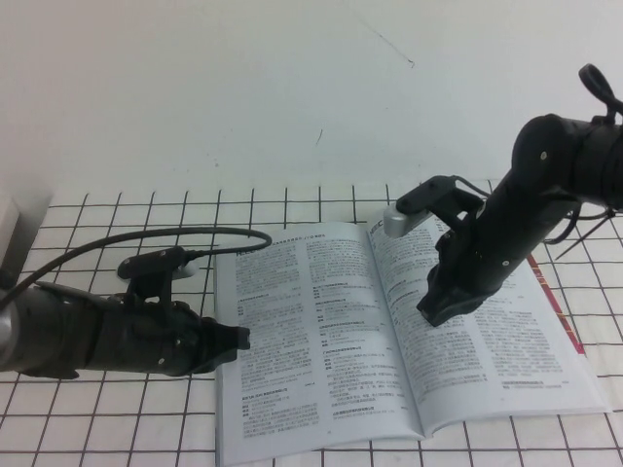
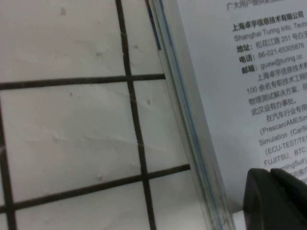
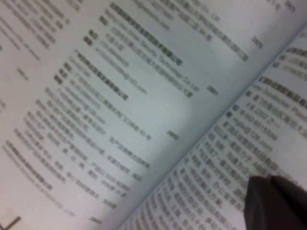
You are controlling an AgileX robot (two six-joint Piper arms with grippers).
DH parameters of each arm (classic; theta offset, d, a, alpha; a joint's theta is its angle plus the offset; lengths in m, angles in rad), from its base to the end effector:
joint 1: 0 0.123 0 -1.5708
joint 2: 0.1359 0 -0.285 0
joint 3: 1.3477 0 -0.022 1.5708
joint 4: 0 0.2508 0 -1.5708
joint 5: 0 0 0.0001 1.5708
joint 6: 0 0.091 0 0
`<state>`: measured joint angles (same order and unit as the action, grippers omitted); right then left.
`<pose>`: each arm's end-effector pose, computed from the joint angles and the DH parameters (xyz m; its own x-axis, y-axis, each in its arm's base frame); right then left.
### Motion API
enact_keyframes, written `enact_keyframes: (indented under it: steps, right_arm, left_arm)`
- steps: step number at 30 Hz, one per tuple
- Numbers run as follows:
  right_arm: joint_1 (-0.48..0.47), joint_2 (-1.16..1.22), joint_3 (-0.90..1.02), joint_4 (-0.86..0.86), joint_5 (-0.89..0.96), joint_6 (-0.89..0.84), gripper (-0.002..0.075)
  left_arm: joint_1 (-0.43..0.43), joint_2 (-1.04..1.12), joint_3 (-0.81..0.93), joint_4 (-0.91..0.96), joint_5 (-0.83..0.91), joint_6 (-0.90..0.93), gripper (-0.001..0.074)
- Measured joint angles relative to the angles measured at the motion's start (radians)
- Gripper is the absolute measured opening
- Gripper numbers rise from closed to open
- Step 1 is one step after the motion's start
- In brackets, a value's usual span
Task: Close book
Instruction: 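Close the open booklet and leave it lying on the table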
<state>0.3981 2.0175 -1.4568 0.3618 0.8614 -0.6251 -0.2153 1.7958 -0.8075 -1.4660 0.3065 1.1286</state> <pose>0.3715 0.1828 0.1817 -0.6598 -0.6684 -0.3434 -0.7398 0.6580 0.1406 0.3118 -0.0962 0.1369 -0.8659 -0.1292 -0.4832 0.1011 0.9009 -0.4220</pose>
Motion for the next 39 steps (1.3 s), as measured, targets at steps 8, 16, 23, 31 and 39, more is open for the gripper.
enact_keyframes:
  steps: [8,16,23,31,39]
  right_arm:
    - [0.000,0.067,-0.004,-0.048,-0.009,0.028,-0.0003]
    - [-0.002,0.088,-0.010,-0.051,-0.009,0.030,-0.0003]
    - [-0.002,0.088,-0.010,-0.051,-0.009,0.030,-0.0003]
    - [-0.002,0.088,-0.010,-0.051,-0.009,0.030,-0.0003]
    - [-0.002,0.090,-0.010,-0.051,-0.009,0.032,-0.0003]
  left_arm:
    - [0.000,0.000,-0.006,0.000,-0.006,0.013,-0.0004]
    - [0.000,-0.013,-0.007,0.003,-0.004,0.013,-0.0004]
    - [0.000,-0.040,-0.007,0.003,-0.039,0.013,-0.0004]
    - [0.000,-0.042,-0.007,0.003,-0.103,0.008,-0.0004]
    - [-0.009,0.027,-0.011,-0.051,-0.097,0.006,-0.0004]
